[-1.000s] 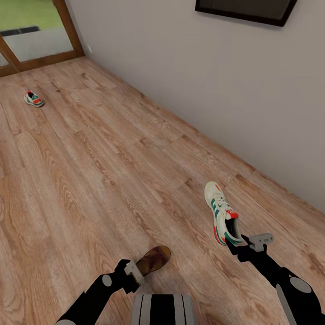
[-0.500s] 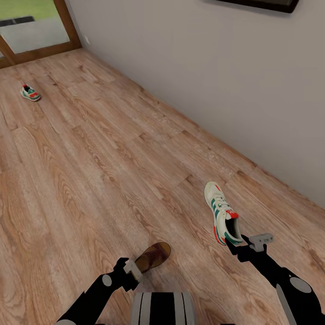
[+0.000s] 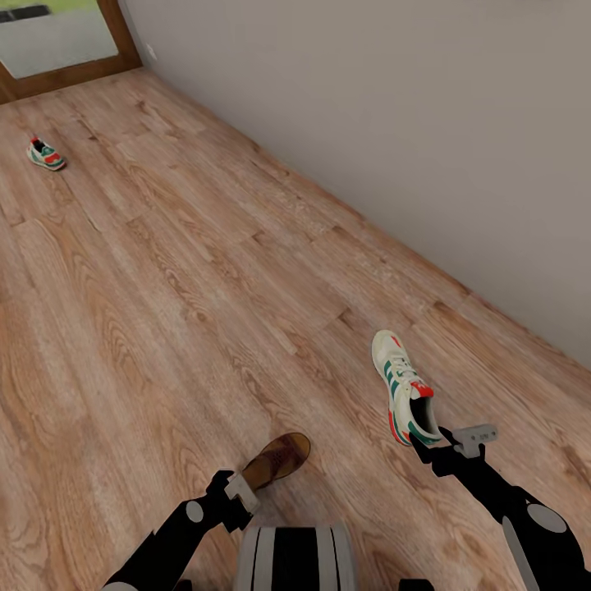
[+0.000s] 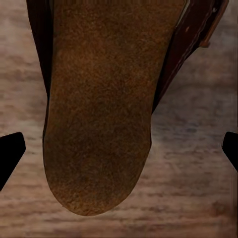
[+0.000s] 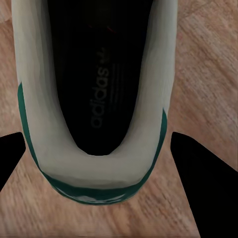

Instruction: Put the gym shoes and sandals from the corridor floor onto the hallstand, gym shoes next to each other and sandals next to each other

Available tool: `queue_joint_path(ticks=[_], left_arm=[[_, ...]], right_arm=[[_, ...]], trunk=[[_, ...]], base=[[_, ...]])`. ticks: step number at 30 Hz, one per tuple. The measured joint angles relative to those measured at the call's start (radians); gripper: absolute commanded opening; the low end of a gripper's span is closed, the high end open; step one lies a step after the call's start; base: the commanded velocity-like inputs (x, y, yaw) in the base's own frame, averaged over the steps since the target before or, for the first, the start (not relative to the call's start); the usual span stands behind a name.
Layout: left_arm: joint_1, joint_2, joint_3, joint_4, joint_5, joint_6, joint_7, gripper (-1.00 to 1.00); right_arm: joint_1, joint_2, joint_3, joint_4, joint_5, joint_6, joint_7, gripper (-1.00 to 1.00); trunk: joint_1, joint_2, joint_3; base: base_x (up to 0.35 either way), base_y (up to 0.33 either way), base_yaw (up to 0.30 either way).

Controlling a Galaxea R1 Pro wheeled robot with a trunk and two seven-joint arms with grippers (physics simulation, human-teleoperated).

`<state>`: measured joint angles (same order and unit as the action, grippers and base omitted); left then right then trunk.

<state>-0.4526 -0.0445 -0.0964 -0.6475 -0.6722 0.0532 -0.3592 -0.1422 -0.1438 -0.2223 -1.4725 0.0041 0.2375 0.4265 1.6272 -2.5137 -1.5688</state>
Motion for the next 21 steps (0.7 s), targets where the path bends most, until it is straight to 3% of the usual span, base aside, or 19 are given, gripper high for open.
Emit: queue_joint_path(ticks=[9, 15, 21], left_arm=[[0.000, 0.001, -0.003, -0.007, -0.001, 0.000, 0.002, 1.00], [0.000, 0.002, -0.008, -0.008, 0.000, 0.001, 0.062, 1.00], [0.000, 0.002, -0.016, -0.008, 0.000, 0.001, 0.071, 1.00]], right_arm=[[0.000, 0.000, 0.000, 0.000, -0.001, 0.000, 0.000, -1.00], [0.000, 0.000, 0.000, 0.000, -0.001, 0.000, 0.000, -1.00], [0.000, 0.000, 0.000, 0.000, -0.001, 0.000, 0.000, -1.00]], trunk=[[0.000, 0.000, -0.006], [0.000, 0.000, -0.006], [0.000, 0.000, -0.006]], base=[[0.000, 0.000, 0.000], [0.000, 0.000, 0.000], [0.000, 0.000, 0.000]])
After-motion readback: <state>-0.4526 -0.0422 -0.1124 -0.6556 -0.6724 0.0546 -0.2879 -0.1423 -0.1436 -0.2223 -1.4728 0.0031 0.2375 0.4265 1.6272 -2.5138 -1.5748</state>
